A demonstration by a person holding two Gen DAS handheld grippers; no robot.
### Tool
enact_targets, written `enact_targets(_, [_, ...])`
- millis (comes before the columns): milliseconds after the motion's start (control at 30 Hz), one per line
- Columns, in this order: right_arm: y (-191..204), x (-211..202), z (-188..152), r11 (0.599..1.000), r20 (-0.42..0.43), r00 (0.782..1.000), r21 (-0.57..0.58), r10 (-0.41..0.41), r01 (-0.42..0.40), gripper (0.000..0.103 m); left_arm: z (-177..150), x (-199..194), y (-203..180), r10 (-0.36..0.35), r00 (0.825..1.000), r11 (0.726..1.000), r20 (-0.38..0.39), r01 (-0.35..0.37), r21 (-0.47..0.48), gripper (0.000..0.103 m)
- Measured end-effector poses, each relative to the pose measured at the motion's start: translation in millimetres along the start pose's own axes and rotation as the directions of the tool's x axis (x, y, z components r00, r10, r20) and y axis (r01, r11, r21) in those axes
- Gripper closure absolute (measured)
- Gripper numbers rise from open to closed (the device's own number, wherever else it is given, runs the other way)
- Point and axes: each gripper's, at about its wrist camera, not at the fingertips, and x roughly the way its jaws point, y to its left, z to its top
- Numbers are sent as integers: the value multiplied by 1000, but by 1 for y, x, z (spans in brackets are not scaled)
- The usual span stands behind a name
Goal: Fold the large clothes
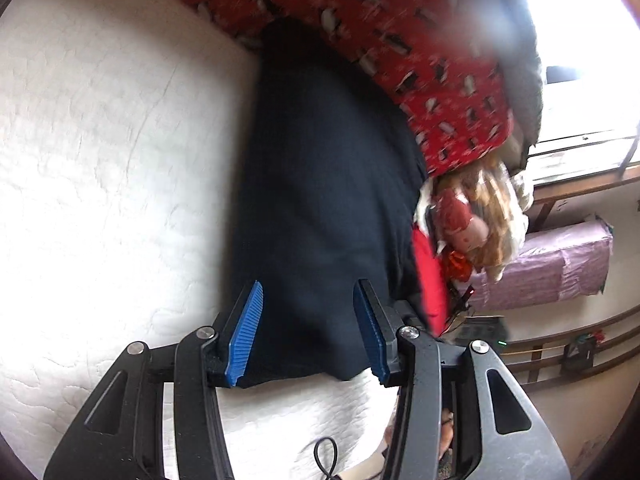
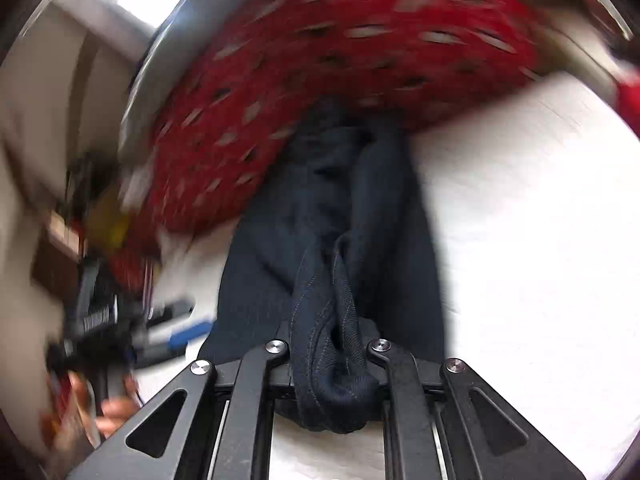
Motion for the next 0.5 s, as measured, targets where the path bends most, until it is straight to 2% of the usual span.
enact_targets(67, [-37, 14, -13, 994, -70, 997, 101, -22, 29, 93, -2, 8, 6, 2, 1000, 1000, -30, -3, -24, 58])
enact_targets(133, [-43, 21, -16, 995, -124, 992, 93, -26, 38, 89, -4, 8, 6, -5, 1000, 1000, -31, 4, -23, 58])
enact_targets(167, [-40, 17, -14, 996, -123, 992, 85, -26, 36, 81, -4, 6, 3, -2, 1000, 1000, -22, 2, -10, 58])
enact_targets(200, [-37, 9, -7, 997, -115, 993, 77, -18, 27, 72, -2, 1, 0, -5, 1000, 1000, -10, 5, 7, 58])
enact_targets(267, [-31, -8, 9, 997, -77, 996, 63, -35, 40, 66, 3, -4, -6, -12, 1000, 1000, 7, 12, 27, 58])
enact_targets(333, [-23, -24, 23, 997, 21, 998, 58, -56, 55, 64, 12, -8, -14, -19, 999, 999, 27, 18, 40, 58])
enact_targets(400, [-15, -34, 47, 993, 94, 990, 68, -106, 100, 55, 21, -5, -21, -13, 999, 999, 38, 11, 49, 58])
enact_targets(433, [-8, -29, 63, 992, 111, 988, 70, -109, 102, 45, 24, -1, -25, 2, 999, 999, 37, -4, 54, 58])
enact_targets(500, [-1, -10, 87, 993, 74, 992, 70, -101, 96, 41, 28, 8, -30, 27, 999, 997, 34, -29, 69, 58])
